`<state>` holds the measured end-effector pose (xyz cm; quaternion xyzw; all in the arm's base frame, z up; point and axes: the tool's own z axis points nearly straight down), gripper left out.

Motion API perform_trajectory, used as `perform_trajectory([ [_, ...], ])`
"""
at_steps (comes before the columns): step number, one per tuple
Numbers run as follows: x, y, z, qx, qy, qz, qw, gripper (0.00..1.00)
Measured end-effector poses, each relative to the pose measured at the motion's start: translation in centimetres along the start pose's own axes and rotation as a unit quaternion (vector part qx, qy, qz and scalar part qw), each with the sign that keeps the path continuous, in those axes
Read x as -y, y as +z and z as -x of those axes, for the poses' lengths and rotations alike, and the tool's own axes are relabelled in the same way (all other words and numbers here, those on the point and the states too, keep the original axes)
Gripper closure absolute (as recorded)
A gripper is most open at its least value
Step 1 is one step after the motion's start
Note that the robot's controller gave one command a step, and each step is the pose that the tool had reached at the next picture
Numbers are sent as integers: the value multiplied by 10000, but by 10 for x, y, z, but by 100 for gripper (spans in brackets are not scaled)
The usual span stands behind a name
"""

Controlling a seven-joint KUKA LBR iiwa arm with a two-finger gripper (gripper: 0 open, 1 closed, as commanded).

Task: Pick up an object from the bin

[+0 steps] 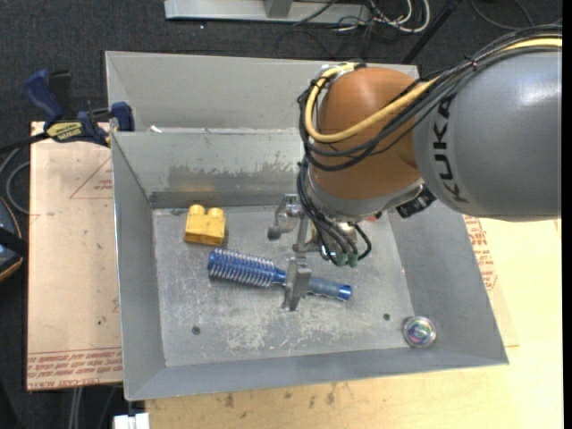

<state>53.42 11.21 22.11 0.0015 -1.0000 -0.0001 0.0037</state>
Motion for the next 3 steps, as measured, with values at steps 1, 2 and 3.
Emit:
perform_trajectory([
  [1, 35, 146, 27, 83, -520, 12, 9986, 0],
  [2, 35, 142, 28, 87, -523, 8, 9986, 100],
  [3, 37, -12, 8, 81, -779, 0, 9969, 100],
])
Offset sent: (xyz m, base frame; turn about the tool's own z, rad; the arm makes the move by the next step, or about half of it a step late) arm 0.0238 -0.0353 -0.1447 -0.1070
